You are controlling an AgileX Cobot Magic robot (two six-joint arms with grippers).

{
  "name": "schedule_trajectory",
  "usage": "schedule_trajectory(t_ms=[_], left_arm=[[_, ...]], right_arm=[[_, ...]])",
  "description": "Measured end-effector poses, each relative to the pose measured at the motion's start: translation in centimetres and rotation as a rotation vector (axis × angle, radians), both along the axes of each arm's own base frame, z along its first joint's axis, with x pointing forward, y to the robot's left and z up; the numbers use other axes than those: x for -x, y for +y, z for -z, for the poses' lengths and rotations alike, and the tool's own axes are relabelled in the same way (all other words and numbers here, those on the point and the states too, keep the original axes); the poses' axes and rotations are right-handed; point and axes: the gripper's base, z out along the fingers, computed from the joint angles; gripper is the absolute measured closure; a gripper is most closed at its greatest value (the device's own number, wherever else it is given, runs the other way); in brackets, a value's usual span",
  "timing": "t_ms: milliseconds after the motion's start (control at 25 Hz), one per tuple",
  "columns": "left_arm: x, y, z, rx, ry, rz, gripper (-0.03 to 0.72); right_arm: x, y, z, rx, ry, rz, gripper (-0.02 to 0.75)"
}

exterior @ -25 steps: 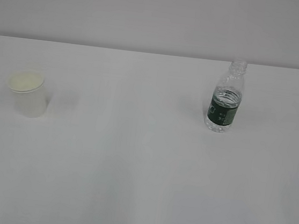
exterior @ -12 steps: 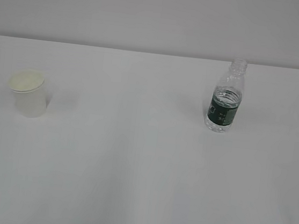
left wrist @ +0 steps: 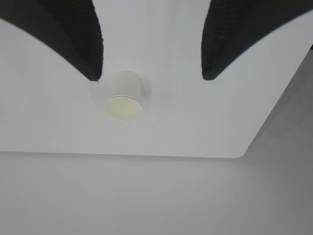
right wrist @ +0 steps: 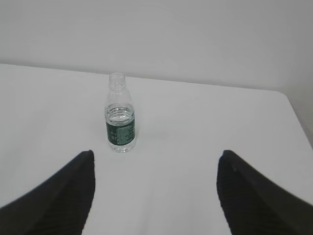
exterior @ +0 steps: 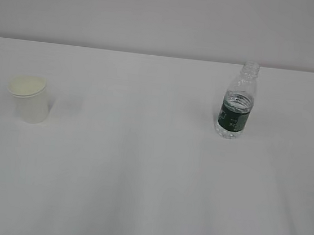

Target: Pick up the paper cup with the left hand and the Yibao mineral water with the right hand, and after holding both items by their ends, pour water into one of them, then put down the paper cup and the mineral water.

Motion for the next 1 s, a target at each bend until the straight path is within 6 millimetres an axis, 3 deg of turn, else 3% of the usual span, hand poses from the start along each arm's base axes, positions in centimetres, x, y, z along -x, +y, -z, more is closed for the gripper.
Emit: schedule_trajectory(t_ms=[360,640,1000], left_arm=[[-2.1,-0.2,2.2,0.028,0.019,0.011,0.239],[-3.9,-0.2,3.2,0.037,0.007,0.011,0.234],[-6.9,-0.2,4.7,0.026,0.06,0.013,0.214]], right_arm=[[-4.8,0.8,3.5,0.011,0.037,-0.025,0.149],[-6.1,1.1,5.6,0.0,0.054,-0.028,0.149],[-8.4,1.4,6.4,-0.013,0.077,-0.027,0.149]])
